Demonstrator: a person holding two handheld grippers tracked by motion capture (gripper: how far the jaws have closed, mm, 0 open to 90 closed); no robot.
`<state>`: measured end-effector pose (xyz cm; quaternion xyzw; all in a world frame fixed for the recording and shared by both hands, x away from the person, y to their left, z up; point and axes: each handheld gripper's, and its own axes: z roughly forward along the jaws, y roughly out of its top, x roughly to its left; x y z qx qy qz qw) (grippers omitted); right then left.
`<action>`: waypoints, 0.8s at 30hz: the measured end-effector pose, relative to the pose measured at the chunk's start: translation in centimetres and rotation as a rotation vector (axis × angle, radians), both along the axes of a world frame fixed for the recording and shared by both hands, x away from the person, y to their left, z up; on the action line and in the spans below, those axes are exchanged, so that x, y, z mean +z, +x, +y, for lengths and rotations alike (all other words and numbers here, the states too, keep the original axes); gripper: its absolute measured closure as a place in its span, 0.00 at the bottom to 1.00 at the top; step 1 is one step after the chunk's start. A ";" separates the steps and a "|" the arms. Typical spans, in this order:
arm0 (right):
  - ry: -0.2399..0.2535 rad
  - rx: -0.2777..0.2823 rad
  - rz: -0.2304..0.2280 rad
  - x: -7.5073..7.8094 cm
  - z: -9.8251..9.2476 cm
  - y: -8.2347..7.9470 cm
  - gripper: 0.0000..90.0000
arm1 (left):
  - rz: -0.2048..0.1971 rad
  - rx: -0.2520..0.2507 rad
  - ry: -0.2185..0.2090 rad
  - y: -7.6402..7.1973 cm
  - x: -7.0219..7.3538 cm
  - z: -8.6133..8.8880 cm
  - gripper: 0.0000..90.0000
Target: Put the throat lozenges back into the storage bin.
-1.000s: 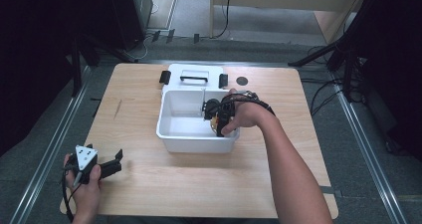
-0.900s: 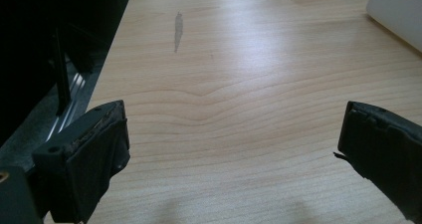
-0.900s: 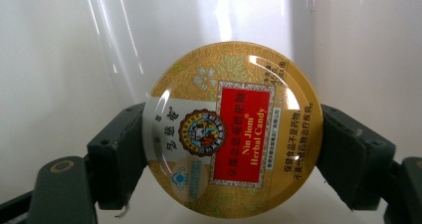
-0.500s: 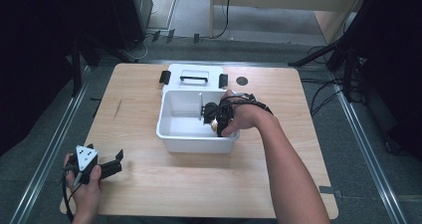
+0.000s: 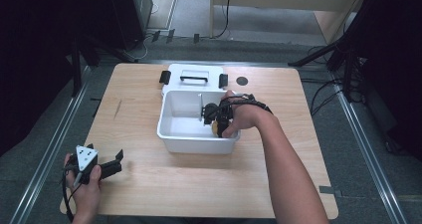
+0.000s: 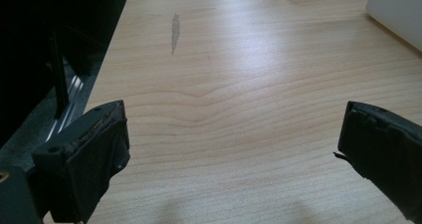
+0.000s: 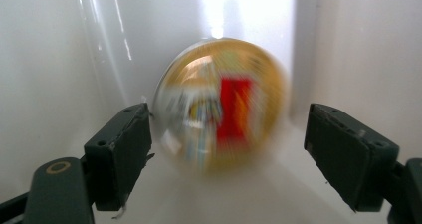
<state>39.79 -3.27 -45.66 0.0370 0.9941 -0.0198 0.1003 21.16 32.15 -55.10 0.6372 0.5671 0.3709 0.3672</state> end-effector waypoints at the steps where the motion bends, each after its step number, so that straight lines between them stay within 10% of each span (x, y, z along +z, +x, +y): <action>1: 0.003 0.000 0.002 0.0 0.0 0.0 0.19 | 0.000 0.000 0.000 0.0 0.0 0.0 0.00; 24: 0.119 0.032 0.005 2.8 -1.0 -0.7 0.44 | 0.002 0.003 0.008 0.0 0.0 -0.1 0.00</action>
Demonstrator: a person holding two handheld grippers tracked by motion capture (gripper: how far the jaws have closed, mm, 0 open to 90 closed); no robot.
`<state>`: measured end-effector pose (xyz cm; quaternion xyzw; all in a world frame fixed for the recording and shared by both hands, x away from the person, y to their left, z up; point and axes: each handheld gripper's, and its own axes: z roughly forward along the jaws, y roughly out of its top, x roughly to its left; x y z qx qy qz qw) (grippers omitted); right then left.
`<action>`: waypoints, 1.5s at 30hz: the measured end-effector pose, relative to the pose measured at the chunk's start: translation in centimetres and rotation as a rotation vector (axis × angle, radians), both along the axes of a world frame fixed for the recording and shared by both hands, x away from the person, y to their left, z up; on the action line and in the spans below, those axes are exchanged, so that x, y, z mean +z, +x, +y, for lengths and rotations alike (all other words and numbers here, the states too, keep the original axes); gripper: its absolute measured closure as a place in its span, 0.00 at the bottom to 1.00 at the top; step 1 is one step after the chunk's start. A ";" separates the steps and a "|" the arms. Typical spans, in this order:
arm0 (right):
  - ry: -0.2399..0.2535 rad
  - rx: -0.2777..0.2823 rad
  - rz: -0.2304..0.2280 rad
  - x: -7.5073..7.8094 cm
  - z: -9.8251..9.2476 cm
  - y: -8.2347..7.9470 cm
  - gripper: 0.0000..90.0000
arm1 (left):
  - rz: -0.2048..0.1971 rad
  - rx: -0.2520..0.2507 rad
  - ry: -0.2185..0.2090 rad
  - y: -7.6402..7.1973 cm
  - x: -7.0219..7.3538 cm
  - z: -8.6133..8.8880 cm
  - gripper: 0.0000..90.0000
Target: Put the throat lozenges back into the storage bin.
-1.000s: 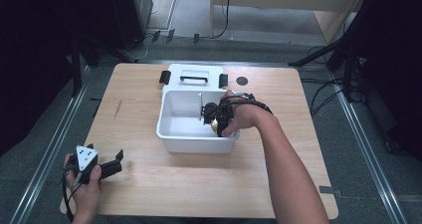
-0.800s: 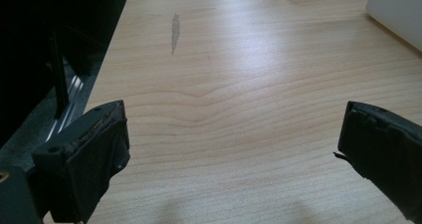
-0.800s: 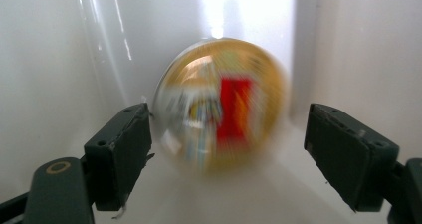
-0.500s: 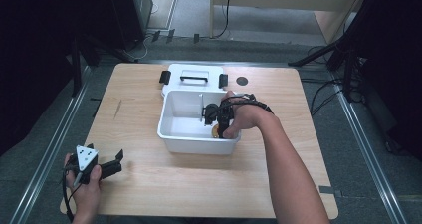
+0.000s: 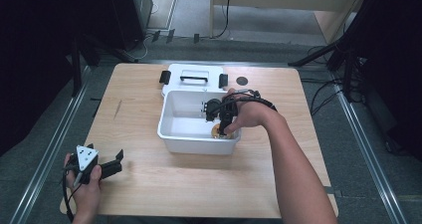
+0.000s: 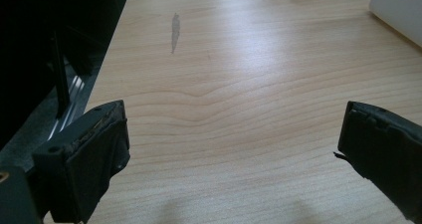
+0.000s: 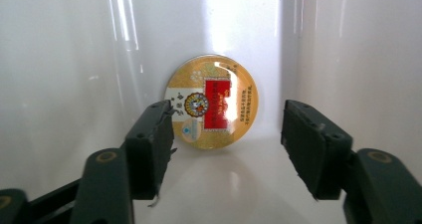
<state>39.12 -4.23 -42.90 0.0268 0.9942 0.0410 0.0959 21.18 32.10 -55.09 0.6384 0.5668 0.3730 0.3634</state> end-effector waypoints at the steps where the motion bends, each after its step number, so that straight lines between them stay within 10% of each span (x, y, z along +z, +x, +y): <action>1: 0.000 0.000 0.000 0.0 0.0 0.0 0.44 | 0.000 0.000 0.000 0.0 0.0 0.0 0.00; 29: 0.154 -0.033 0.001 6.2 -3.9 -1.7 0.53 | 0.004 0.006 0.007 0.1 0.0 -0.1 0.00; 45: 0.150 -0.080 -0.006 7.0 -7.3 -2.1 0.53 | 0.003 0.010 0.012 0.1 0.0 -0.2 0.00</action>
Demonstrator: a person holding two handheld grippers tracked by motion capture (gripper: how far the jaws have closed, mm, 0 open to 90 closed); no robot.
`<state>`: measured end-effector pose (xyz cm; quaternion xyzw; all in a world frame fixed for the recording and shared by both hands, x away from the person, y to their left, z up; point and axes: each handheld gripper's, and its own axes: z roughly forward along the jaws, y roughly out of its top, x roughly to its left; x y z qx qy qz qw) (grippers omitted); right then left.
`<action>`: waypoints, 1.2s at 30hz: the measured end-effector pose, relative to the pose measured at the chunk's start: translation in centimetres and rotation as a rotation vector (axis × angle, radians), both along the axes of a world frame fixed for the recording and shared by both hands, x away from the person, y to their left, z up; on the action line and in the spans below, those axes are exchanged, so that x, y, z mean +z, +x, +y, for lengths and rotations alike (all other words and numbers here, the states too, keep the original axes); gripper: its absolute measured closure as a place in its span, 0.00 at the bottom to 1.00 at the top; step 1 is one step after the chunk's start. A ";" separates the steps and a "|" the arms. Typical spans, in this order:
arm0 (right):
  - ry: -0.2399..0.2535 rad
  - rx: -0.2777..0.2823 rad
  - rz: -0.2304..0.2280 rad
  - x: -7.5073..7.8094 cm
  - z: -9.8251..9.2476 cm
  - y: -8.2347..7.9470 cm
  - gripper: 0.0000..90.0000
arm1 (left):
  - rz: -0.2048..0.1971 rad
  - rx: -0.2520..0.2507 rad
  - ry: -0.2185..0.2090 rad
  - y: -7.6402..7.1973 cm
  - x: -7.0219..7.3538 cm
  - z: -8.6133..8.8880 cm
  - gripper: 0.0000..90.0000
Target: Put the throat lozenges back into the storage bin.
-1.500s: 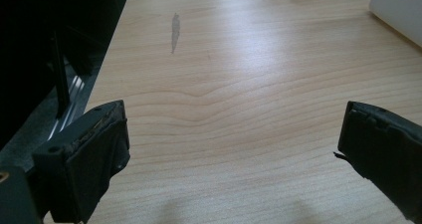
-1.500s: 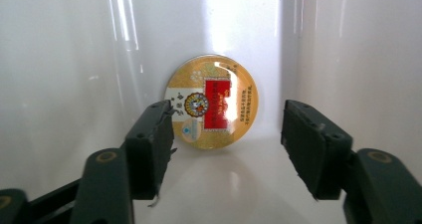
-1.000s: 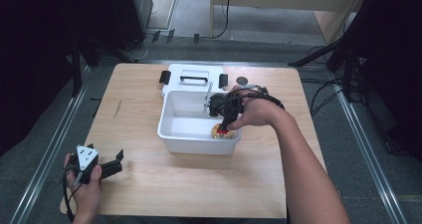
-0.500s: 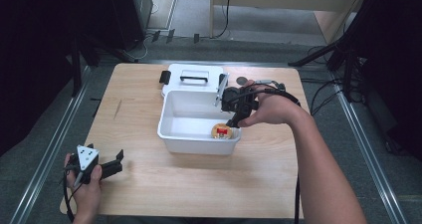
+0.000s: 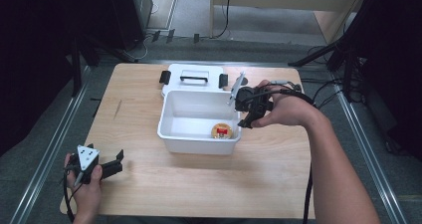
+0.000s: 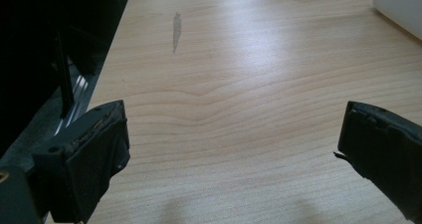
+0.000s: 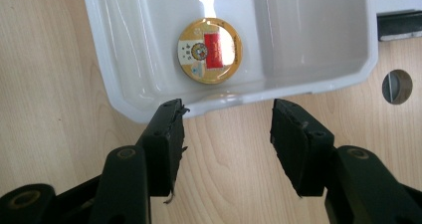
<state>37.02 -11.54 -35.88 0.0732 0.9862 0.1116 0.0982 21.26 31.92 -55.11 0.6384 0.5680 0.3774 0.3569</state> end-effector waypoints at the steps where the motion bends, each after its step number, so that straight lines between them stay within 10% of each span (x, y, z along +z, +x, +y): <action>1: 0.001 0.001 0.000 0.0 -0.3 0.0 0.53 | 0.000 0.000 0.000 0.0 0.0 0.0 0.00; 26: 0.079 -0.131 0.000 -3.1 -6.6 -1.4 0.45 | 0.005 -0.001 0.005 0.0 0.0 0.0 0.00; 36: 0.176 -0.268 -0.050 -5.1 -8.3 -2.5 0.32 | 0.006 -0.001 -0.003 0.0 0.0 0.1 0.00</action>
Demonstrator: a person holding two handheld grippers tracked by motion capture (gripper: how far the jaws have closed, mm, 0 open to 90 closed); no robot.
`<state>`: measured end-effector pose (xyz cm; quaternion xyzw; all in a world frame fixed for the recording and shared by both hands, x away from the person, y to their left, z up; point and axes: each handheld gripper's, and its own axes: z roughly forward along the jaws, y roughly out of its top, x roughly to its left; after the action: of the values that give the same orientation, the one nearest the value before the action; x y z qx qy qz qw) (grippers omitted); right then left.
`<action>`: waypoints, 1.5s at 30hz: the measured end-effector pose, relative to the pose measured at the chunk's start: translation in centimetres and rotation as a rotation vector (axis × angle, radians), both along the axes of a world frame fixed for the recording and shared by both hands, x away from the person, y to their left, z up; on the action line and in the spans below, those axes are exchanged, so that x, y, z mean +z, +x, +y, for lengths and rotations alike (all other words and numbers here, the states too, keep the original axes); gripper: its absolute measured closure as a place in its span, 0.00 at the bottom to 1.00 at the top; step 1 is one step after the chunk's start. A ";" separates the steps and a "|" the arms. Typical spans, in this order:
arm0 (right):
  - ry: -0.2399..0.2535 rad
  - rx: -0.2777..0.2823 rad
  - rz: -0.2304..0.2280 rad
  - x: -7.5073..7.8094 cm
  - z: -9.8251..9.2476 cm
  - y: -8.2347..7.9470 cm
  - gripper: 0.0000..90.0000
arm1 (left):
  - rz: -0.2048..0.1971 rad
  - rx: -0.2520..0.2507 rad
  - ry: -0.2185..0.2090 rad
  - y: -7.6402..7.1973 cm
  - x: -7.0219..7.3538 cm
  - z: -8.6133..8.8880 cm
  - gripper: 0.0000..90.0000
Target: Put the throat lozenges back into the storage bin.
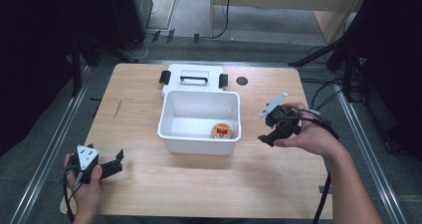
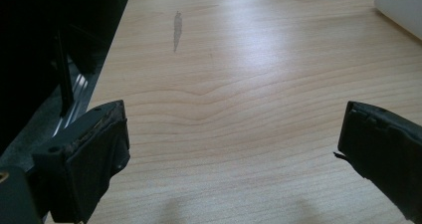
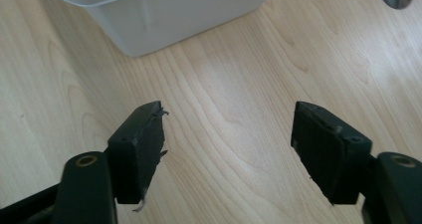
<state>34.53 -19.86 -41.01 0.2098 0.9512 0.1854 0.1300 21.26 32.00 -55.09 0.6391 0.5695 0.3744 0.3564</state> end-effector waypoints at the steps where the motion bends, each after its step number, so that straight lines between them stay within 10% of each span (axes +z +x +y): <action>1: 0.012 -0.033 -0.010 -0.1 -0.2 -0.3 0.30 | 0.000 0.000 0.000 0.0 0.0 0.0 0.00; 26: 0.417 -0.385 -0.209 -6.9 -7.2 -6.0 0.07 | -0.002 0.005 0.003 0.0 0.0 -0.1 0.00; 45: 0.557 -0.575 -0.295 -10.7 -11.5 -9.0 0.04 | -0.007 0.006 0.000 -0.1 0.0 -0.1 0.00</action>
<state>25.50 -31.33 -51.67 0.4649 0.7386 0.4196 0.2495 21.21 31.94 -55.10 0.6360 0.5703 0.3778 0.3572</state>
